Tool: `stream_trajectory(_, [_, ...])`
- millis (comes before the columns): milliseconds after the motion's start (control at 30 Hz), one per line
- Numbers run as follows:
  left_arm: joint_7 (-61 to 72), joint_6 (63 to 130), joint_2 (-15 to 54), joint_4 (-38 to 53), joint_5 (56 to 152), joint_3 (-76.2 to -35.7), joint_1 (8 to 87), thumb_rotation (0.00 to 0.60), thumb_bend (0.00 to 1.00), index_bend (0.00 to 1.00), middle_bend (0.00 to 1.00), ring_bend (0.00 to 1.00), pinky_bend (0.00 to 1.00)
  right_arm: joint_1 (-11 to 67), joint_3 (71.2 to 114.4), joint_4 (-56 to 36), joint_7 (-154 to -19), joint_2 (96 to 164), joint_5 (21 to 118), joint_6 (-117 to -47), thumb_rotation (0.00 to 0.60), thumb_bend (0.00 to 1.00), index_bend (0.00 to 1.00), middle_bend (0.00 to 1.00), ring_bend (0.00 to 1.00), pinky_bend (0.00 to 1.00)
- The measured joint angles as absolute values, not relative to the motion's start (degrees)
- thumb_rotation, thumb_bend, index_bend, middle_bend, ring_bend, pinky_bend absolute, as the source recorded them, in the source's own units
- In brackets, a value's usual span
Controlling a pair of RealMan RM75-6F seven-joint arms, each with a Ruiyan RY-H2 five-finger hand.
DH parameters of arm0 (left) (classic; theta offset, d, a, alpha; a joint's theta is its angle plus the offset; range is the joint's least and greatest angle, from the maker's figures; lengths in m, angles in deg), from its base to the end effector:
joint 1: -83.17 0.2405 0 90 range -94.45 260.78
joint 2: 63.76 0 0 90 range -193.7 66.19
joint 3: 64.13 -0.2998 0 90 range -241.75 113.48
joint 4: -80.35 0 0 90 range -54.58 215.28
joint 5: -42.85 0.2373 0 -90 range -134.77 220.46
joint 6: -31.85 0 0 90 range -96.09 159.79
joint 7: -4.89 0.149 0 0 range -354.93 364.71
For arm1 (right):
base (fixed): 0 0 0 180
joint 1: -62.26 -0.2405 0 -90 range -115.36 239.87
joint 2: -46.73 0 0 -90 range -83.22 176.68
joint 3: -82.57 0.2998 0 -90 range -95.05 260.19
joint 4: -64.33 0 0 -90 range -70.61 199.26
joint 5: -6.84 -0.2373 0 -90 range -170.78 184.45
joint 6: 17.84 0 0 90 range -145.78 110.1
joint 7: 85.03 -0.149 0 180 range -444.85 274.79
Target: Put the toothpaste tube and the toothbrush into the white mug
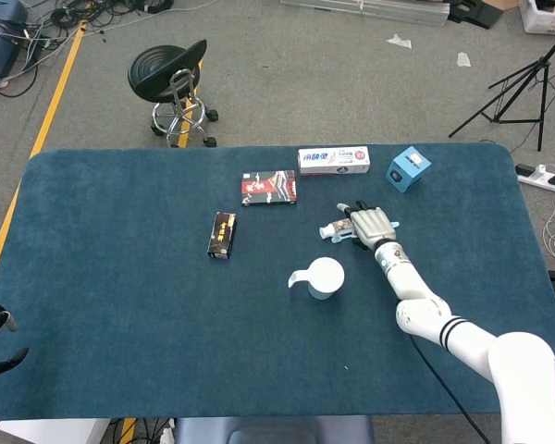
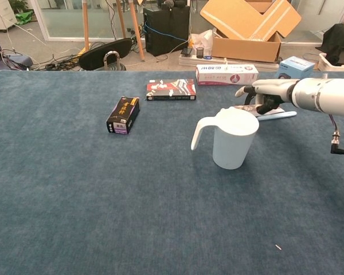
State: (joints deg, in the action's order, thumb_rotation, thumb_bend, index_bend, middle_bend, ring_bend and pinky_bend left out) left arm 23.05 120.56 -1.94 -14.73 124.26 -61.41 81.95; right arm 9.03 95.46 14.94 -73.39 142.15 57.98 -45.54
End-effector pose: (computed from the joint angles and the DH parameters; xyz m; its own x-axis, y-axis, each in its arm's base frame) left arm -0.3723 0.1666 0.1758 0.6545 0.0075 0.7560 0.7490 0.1297 -0.6498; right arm -0.2412 -0.5045 -0.0462 0.4778 -0.4437 0.7582 -0.8744 -0.1572 0.4591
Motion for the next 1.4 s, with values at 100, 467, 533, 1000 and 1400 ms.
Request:
stream_trajectory(100, [23.2,120.4,-1.8,-14.7,124.2,-61.5,81.9,0.600,0.00,0.52,0.38,0.31,0.42,9.5,94.9,13.1,-72.8,141.1,57.4,-46.1,0.600,1.00,0.09,0.51,0.04,0.21])
stream_trajectory(467, [23.6,119.9,-1.4,-14.7,124.2,-61.4,81.6,0.600,0.00,0.52,0.38,0.31,0.42,10.0,93.0,8.9,-70.6,138.2,54.1,-47.5,0.600,1.00,0.19,0.52,0.09,0.20])
stream_trajectory(533, [23.7,119.9,-1.4,-14.7,124.2,-61.4,81.5,0.600,0.00,0.52,0.38,0.31,0.42,10.1,93.0,8.7,-70.5,138.0,53.9,-48.4,0.600,1.00,0.21,0.44,0.10,0.21])
stream_trajectory(1000, [23.8,119.7,-1.4,-14.8,124.1,-61.4,81.5,0.600,0.00,0.52,0.38,0.31,0.42,10.5,94.0,8.8,-70.0,138.2,54.2,-54.2,0.600,0.96,0.23,0.32,0.12,0.34])
stream_trajectory(1400, [23.6,120.1,-1.4,-14.8,124.1,-61.5,81.8,0.600,0.00,0.52,0.38,0.31,0.42,11.1,94.0,6.1,-68.7,136.9,57.0,-57.3,0.600,0.51,0.23,0.38,0.25,0.52])
